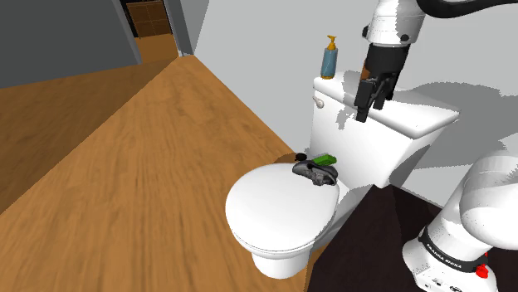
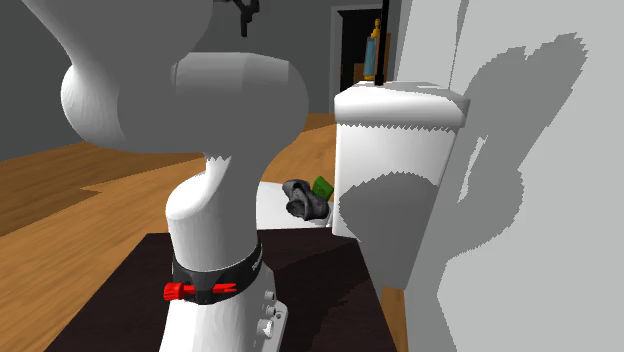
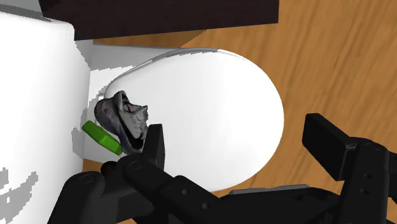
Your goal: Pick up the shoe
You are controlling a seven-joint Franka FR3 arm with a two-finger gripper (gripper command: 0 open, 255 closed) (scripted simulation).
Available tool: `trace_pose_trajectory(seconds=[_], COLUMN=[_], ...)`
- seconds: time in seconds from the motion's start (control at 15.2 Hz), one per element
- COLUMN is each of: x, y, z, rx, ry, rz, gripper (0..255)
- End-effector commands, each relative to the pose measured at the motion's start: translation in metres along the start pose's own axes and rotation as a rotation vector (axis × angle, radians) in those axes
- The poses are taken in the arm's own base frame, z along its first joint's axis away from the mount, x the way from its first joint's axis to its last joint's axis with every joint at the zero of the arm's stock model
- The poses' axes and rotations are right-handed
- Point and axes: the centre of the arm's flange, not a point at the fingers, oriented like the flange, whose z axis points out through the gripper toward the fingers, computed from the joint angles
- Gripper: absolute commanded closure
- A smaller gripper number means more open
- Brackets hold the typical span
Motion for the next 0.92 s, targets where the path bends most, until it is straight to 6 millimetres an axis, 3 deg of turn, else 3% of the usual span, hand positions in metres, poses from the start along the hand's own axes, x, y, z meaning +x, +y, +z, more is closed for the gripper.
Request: trace_pose_trajectory(seconds=[0.0,0.86], x=[0.000,0.067], y=[0.000,0.064], z=[0.000,0.140], rx=[0.000,0.000], ry=[0.000,0.064], rz=[0.000,-0.069], gripper=[0,0])
